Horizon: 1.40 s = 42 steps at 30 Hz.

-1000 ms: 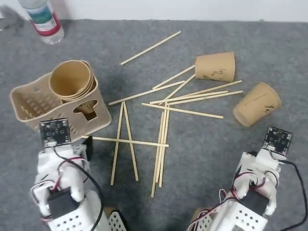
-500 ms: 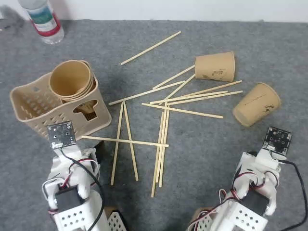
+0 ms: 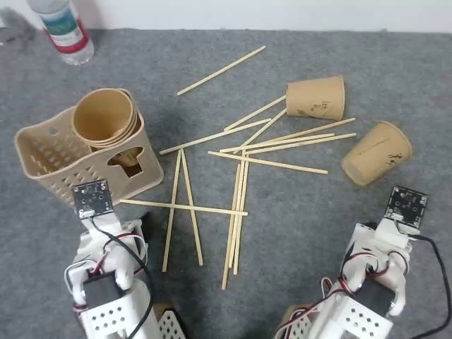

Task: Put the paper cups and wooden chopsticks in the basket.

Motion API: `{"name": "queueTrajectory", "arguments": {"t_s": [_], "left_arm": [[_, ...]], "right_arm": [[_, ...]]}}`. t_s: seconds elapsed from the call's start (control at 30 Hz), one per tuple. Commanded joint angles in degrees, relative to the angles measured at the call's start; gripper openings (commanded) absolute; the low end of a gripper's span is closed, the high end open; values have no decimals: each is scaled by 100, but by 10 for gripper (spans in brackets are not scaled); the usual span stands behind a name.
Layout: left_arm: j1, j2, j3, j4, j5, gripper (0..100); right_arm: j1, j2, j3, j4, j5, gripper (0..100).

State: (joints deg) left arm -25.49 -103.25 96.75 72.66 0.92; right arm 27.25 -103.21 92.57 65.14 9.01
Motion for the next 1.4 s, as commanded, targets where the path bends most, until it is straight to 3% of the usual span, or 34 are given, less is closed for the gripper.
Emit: {"name": "queueTrajectory", "arguments": {"t_s": [0.0, 0.17, 1.37], "left_arm": [[9, -105, -31, -44, 62, 157], [26, -105, -31, -44, 53, 12], [35, -105, -31, -35, 44, 17]], "right_arm": [[-84, -75, -53, -84, 97, 166], [-84, -75, -53, -84, 105, 166], [-84, -75, -105, -119, 123, 169]]}}
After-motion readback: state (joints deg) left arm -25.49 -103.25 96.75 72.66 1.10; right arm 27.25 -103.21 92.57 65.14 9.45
